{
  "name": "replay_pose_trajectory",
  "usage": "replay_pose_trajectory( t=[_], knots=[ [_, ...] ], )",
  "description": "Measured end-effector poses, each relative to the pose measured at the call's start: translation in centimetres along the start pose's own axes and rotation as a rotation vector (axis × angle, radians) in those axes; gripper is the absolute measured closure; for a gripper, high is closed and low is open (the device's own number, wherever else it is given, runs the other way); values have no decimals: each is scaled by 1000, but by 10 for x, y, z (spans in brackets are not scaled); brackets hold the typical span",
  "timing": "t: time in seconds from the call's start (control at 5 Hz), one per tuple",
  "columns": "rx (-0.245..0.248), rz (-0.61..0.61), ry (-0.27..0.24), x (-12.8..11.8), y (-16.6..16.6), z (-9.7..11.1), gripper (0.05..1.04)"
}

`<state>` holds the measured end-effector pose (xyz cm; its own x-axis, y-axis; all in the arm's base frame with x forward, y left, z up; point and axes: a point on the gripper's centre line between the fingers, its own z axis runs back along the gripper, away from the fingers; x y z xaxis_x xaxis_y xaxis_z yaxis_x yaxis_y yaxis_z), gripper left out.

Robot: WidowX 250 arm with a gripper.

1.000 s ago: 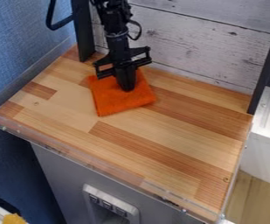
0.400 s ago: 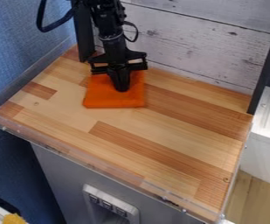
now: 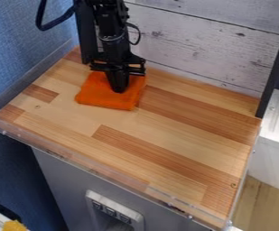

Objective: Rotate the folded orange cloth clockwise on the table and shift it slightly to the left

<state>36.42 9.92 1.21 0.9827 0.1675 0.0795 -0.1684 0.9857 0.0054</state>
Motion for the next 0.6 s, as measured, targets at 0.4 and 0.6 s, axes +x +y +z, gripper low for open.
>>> replay_pose_trajectory(
  t=[0.4, 0.6],
  knots=[
    [57, -137, 48, 8, 5, 20, 863],
    [52, -181, 115, 4, 2, 31, 617]
  ],
)
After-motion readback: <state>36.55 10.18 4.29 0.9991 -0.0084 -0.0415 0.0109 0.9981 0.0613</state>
